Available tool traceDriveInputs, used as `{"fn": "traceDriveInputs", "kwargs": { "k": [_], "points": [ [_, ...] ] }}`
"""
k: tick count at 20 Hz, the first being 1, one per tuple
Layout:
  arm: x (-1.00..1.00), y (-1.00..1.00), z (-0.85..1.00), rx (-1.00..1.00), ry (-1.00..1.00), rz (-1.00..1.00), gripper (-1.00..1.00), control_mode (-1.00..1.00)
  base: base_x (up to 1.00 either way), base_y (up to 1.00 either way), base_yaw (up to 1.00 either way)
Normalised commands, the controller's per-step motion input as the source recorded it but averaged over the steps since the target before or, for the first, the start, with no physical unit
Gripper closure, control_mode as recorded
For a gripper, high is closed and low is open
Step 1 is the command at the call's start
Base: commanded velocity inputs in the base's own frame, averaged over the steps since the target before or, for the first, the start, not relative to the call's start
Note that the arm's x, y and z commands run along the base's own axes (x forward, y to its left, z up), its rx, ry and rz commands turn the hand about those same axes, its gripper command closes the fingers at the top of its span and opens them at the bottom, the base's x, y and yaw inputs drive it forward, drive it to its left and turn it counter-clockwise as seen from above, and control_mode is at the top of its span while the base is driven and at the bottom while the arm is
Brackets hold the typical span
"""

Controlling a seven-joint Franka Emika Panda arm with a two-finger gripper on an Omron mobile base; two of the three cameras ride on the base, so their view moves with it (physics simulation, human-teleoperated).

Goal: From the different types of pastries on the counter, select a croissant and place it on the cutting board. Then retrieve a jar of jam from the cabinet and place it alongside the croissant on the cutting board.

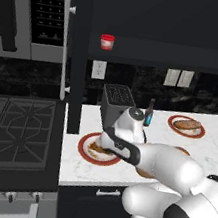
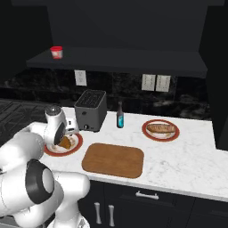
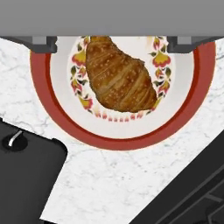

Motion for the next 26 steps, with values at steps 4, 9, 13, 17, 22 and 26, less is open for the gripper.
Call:
{"fn": "traceDriveInputs", "kwargs": {
  "k": [4, 9, 13, 17, 22, 26],
  "points": [
    [0.34, 0.24, -0.39, 0.00, 0.04, 0.16, -1.00, -1.00, 0.00, 0.00, 0.00],
    [0.22, 0.01, -0.29, -0.04, 0.07, 0.19, -1.00, -1.00, 0.00, 0.00, 0.00],
    [0.01, 0.00, -0.33, -0.09, 0.04, 0.16, -1.00, -1.00, 0.00, 0.00, 0.00],
    [0.00, 0.23, -0.39, -0.14, 0.02, 0.10, -1.00, -1.00, 0.00, 0.00, 0.00],
    [0.26, 0.38, -0.38, -0.04, 0.04, 0.09, 1.00, -1.00, 0.00, 0.00, 0.00],
    [0.03, -0.03, 0.06, 0.05, 0.00, 0.01, 1.00, -1.00, 0.00, 0.00, 0.00]
  ]
}}
